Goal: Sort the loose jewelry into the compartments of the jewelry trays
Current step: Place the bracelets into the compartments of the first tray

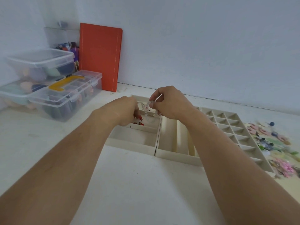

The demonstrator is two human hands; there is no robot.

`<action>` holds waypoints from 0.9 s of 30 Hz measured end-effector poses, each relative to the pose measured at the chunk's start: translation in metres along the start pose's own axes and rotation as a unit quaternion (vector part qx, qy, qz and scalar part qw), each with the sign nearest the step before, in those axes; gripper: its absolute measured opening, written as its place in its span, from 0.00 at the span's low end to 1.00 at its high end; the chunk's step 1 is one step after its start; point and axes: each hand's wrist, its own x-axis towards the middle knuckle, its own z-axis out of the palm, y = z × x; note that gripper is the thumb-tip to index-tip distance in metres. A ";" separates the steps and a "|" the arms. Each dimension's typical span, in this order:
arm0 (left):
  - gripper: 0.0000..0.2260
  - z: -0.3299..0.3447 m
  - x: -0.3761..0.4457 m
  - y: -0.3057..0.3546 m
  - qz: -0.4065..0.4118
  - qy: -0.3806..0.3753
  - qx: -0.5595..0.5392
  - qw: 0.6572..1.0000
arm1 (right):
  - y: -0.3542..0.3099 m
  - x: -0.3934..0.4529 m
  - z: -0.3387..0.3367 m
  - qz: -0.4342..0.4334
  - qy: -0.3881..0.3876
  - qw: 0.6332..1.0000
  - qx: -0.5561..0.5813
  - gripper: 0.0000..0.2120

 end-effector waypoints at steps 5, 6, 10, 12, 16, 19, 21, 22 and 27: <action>0.10 0.000 -0.001 0.000 -0.002 0.007 0.023 1.000 | 0.005 0.001 0.006 0.008 -0.012 1.000 -0.017 0.02; 0.11 0.000 -0.001 -0.001 -0.003 0.010 0.032 0.999 | 0.006 0.002 0.007 0.008 -0.009 1.000 -0.025 0.02; 0.12 0.001 0.001 -0.002 -0.003 0.016 0.057 0.998 | 0.010 0.003 0.011 0.013 -0.006 0.999 -0.038 0.02; 0.13 0.001 0.001 -0.003 -0.002 0.019 0.065 0.998 | 0.012 0.004 0.013 0.013 -0.007 0.999 -0.045 0.02; 0.12 0.001 0.002 -0.005 -0.005 0.022 0.055 0.998 | 0.013 0.004 0.014 0.001 0.002 0.998 -0.065 0.06; 0.10 0.001 0.003 -0.005 -0.008 0.024 0.044 0.999 | 0.012 0.004 0.012 -0.023 0.021 0.994 -0.107 0.06; 0.09 0.002 0.003 -0.004 -0.006 0.025 0.041 0.999 | 0.009 0.003 0.013 -0.036 0.011 0.991 -0.131 0.06; 0.08 0.002 0.003 -0.004 -0.007 0.024 0.040 0.999 | 0.008 0.003 0.014 -0.043 0.001 0.989 -0.145 0.06; 0.09 0.002 0.003 -0.003 -0.024 0.018 0.024 0.999 | 0.008 -0.001 0.022 -0.046 -0.048 0.979 -0.192 0.07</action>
